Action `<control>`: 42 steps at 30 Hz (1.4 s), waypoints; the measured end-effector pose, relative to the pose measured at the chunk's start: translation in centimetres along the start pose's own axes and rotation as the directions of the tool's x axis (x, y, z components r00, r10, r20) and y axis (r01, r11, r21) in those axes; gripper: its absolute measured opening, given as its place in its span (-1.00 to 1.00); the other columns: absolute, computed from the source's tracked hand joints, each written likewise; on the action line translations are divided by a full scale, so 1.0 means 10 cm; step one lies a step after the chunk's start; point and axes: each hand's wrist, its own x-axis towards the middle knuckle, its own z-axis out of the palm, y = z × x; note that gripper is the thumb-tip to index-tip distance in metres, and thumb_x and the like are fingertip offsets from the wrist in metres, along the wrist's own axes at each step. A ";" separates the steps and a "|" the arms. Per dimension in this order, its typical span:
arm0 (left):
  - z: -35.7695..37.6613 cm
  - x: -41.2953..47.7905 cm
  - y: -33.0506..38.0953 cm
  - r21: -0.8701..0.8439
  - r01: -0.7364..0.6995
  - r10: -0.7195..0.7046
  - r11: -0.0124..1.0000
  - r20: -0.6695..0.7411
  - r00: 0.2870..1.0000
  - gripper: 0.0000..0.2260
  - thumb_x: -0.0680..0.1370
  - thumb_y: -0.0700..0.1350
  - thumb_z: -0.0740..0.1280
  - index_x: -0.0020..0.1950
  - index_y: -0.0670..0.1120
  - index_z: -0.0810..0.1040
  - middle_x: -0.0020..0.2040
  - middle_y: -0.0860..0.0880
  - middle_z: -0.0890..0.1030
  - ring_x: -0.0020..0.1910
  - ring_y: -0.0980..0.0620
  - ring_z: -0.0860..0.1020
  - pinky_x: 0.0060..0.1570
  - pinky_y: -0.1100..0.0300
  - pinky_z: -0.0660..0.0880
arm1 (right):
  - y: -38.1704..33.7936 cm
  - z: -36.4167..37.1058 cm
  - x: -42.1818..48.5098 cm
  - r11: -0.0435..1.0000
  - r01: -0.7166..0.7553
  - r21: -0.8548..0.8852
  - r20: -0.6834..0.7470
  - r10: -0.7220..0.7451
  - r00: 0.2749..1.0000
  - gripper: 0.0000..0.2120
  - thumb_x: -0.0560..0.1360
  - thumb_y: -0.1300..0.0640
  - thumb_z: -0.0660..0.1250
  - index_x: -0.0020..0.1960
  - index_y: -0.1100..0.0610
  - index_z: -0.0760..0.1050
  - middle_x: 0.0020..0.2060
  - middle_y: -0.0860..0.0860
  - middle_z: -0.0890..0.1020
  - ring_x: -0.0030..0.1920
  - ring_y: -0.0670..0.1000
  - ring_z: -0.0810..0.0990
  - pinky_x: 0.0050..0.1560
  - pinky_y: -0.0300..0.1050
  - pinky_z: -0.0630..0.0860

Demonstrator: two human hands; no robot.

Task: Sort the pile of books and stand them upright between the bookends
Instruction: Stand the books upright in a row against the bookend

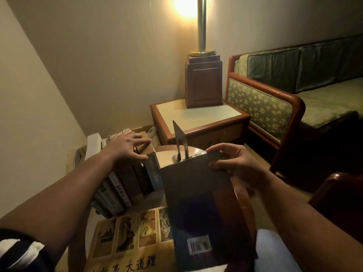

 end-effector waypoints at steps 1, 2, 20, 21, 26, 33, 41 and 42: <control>-0.01 0.01 0.00 0.003 -0.002 0.002 1.000 0.000 1.000 -0.11 0.16 0.58 0.04 0.48 0.36 0.12 0.60 0.04 0.12 0.59 -0.13 -0.02 0.50 -0.16 0.04 | -0.07 -0.02 -0.01 0.999 0.049 -0.003 -0.017 -0.049 0.999 -0.65 0.40 0.29 0.52 0.17 0.18 0.61 0.08 0.19 0.63 0.07 0.19 0.66 -0.07 0.12 0.66; -0.01 0.01 -0.01 0.007 -0.003 0.003 1.000 0.001 1.000 -0.12 0.17 0.57 0.05 0.48 0.36 0.11 0.60 0.05 0.11 0.59 -0.13 -0.02 0.50 -0.17 0.04 | -0.13 -0.03 -0.02 0.995 0.098 -0.010 -0.035 -0.099 0.994 -0.66 0.41 0.31 0.50 0.17 0.18 0.61 0.08 0.17 0.63 0.07 0.18 0.66 -0.08 0.12 0.66; -0.04 0.03 0.03 0.034 -0.001 0.000 0.999 0.012 1.000 -0.16 0.28 0.53 0.15 0.52 0.30 0.11 0.60 0.03 0.12 0.59 -0.13 0.01 0.49 -0.15 0.05 | 0.16 0.37 -0.24 0.531 0.310 -0.789 -0.207 -0.704 0.680 -0.75 0.47 0.09 0.49 0.12 0.04 0.56 0.09 0.02 0.42 -0.02 -0.14 0.53 -0.22 -0.33 0.58; -0.04 0.03 0.02 0.035 -0.001 0.000 0.999 0.013 1.000 -0.17 0.30 0.54 0.17 0.52 0.30 0.12 0.60 0.03 0.12 0.59 -0.13 0.00 0.49 -0.15 0.05 | 0.12 0.34 -0.24 0.508 0.267 -0.819 -0.171 -0.660 0.732 -0.68 0.44 0.12 0.51 0.14 0.02 0.50 0.13 0.05 0.42 -0.01 -0.07 0.56 -0.22 -0.33 0.59; -0.03 0.03 0.05 0.039 -0.002 0.002 0.999 -0.005 1.000 -0.29 0.43 0.43 0.26 0.52 0.30 0.13 0.60 0.04 0.12 0.59 -0.12 0.00 0.50 -0.14 0.04 | -0.31 0.26 -0.21 0.333 0.110 -0.936 0.057 -0.166 0.985 -0.53 0.48 0.07 0.48 0.24 -0.12 0.28 0.33 0.06 0.38 0.18 0.06 0.54 -0.10 -0.26 0.59; -0.05 0.00 0.06 0.025 0.000 0.000 1.000 -0.007 1.000 -0.31 0.45 0.41 0.27 0.52 0.30 0.13 0.60 0.04 0.11 0.59 -0.14 -0.02 0.51 -0.16 0.03 | -0.60 0.36 0.02 0.422 0.017 -0.906 0.093 0.159 0.983 -0.60 0.54 -0.03 0.40 0.27 -0.21 0.29 0.22 0.03 0.46 0.01 -0.03 0.53 -0.25 -0.30 0.49; -0.06 -0.03 0.09 0.008 -0.001 0.001 1.000 -0.022 1.000 -0.35 0.48 0.33 0.29 0.53 0.28 0.14 0.60 0.03 0.12 0.59 -0.13 -0.01 0.51 -0.17 0.02 | -0.51 0.58 0.12 0.505 0.142 -0.851 0.149 -0.025 0.988 -0.48 0.56 0.28 0.34 0.42 -0.12 0.39 0.46 -0.01 0.42 0.44 0.08 0.42 0.13 -0.19 0.59; -0.06 -0.03 0.09 0.008 -0.002 0.002 1.000 -0.024 1.000 -0.35 0.48 0.33 0.29 0.53 0.28 0.15 0.60 0.03 0.12 0.59 -0.12 -0.01 0.51 -0.17 0.02 | -0.49 0.61 0.13 0.503 0.154 -0.850 0.148 -0.052 0.988 -0.48 0.56 0.29 0.34 0.43 -0.12 0.40 0.45 -0.01 0.44 0.43 0.08 0.43 0.12 -0.18 0.60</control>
